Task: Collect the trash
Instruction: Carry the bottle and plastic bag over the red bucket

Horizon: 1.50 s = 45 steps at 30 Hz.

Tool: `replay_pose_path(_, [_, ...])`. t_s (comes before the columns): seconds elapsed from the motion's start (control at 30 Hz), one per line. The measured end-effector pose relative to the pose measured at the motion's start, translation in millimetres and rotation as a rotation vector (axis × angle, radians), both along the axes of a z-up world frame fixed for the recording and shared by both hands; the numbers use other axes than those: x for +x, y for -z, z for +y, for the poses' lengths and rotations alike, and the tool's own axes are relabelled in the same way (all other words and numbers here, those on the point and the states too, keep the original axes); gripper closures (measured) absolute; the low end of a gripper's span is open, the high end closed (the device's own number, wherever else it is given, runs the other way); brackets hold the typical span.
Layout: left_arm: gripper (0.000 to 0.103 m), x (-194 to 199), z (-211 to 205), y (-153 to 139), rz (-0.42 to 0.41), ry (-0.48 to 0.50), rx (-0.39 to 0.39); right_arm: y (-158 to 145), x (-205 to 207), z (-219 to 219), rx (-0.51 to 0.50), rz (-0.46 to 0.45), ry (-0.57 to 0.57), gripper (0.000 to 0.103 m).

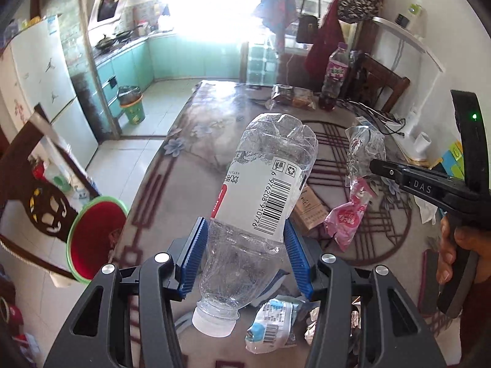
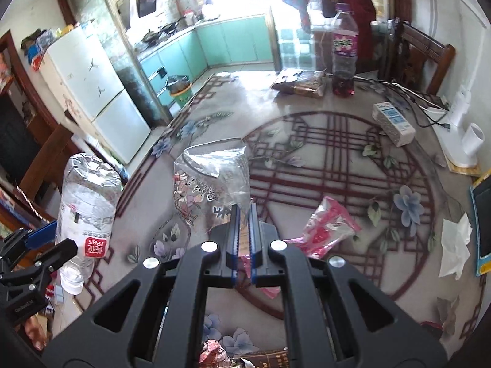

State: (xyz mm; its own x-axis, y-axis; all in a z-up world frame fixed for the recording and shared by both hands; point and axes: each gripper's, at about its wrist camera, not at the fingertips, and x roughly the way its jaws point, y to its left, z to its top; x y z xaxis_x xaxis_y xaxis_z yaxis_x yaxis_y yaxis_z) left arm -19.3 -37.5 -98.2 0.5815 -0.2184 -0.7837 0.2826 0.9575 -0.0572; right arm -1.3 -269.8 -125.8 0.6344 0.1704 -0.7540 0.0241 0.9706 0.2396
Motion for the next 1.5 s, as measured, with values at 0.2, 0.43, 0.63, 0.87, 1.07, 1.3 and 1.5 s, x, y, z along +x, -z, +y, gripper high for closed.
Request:
replay_pose_path(0.2, [0.055, -5.9, 33.5, 7.9, 0.024, -0.107, -0.008, 8.2, 7.5, 24.2, 0.016, 0.019, -0.038, 0.097])
replay_pose_path(0.43, [0.055, -10.6, 66.3, 12.2, 0.031, -0.212, -0.020, 4.3, 20.5, 51.5, 0.003, 0.027, -0.101, 0.097])
replay_pose_path(0.63, [0.055, -13.1, 86.6, 13.9, 0.035, -0.258, -0.002, 3.5, 27.2, 69.0, 0.019, 0.023, -0.127, 0.097])
replay_pose_path(0.87, [0.055, 2.8, 105.3, 15.8, 0.039, -0.240, -0.012, -2.0, 26.8, 86.6, 0.044, 0.007, -0.093, 0.097])
replay_pose_path(1.07, [0.055, 33.3, 118.6, 13.1, 0.021, -0.123, -0.026, -10.6, 26.9, 99.9, 0.044, -0.013, 0.002, 0.097])
replay_pose_path(1.3, [0.055, 61.5, 142.7, 11.2, 0.023, -0.017, -0.018, -11.3, 28.0, 124.1, 0.028, -0.006, 0.091, 0.097])
replay_pose_path(1.5, [0.055, 82.6, 167.5, 14.0, 0.029, 0.036, -0.031, -21.0, 28.4, 154.7, 0.026, -0.034, 0.147, 0.097])
